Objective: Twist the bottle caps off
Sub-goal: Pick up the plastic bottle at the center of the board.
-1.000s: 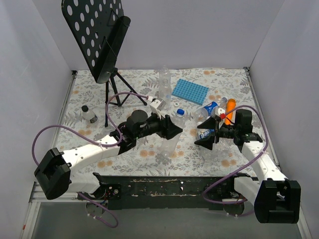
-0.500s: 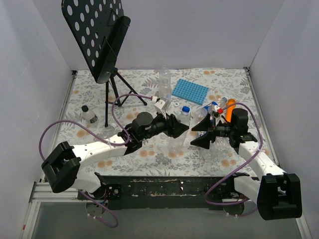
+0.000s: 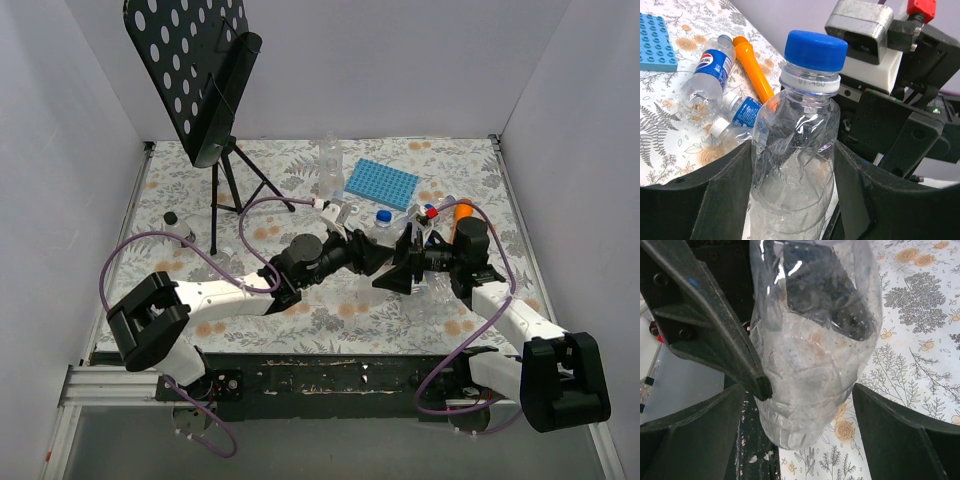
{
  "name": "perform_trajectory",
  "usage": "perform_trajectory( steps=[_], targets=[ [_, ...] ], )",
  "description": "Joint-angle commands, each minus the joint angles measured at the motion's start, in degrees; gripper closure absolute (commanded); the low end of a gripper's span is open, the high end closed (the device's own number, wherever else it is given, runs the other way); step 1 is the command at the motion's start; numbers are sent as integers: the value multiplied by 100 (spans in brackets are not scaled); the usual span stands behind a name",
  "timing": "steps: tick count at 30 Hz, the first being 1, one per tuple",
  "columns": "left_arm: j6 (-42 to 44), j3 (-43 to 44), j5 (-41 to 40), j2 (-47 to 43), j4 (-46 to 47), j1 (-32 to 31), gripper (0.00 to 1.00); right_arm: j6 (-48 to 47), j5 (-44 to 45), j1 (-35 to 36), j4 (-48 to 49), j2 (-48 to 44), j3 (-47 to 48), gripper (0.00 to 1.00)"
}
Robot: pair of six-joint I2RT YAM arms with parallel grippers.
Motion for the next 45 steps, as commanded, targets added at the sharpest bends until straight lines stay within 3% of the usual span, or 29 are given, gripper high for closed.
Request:
perform_trajectory(
  steps=[1,8,13,15,19,20,24,30,33,37,39,41,45],
  targets=[
    [-298,112,-611,22,777,-108,97,669,300,113,592,78,-66,4],
    [-738,32,-910,294,1402,-223,97,828,424,201,733,131,-84,6],
    [-747,76,-981,348,1385,-275,97,802,432,192,750,79,-84,17],
    [-747,59,-990,321,1367,-275,97,758,415,192,750,52,-84,29],
    [-765,15,-981,234,1271,-275,90,688,363,192,733,35,-75,70],
    [-765,-3,-990,198,1219,-275,87,653,353,192,733,43,-66,74],
    [-634,41,-1042,-100,753,-275,50,346,292,192,417,17,21,90],
    [-221,173,-981,-943,-554,-205,2,-899,143,192,-521,-88,267,95],
    [-97,164,-570,-1566,-1345,-4,2,-2934,-7,201,-2037,-150,644,96],
    [87,322,869,-2262,-2645,514,2,-4959,1001,323,-3922,-124,1198,95],
    [184,471,1678,-2377,-3305,760,2,-5603,1310,403,-4538,-45,1418,95],
    [342,620,1989,-2447,-4114,841,2,-6078,1364,464,-4978,52,1542,95],
    [632,647,2428,-2562,-4380,858,2,-6598,1381,692,-5419,228,1603,95]
  ],
)
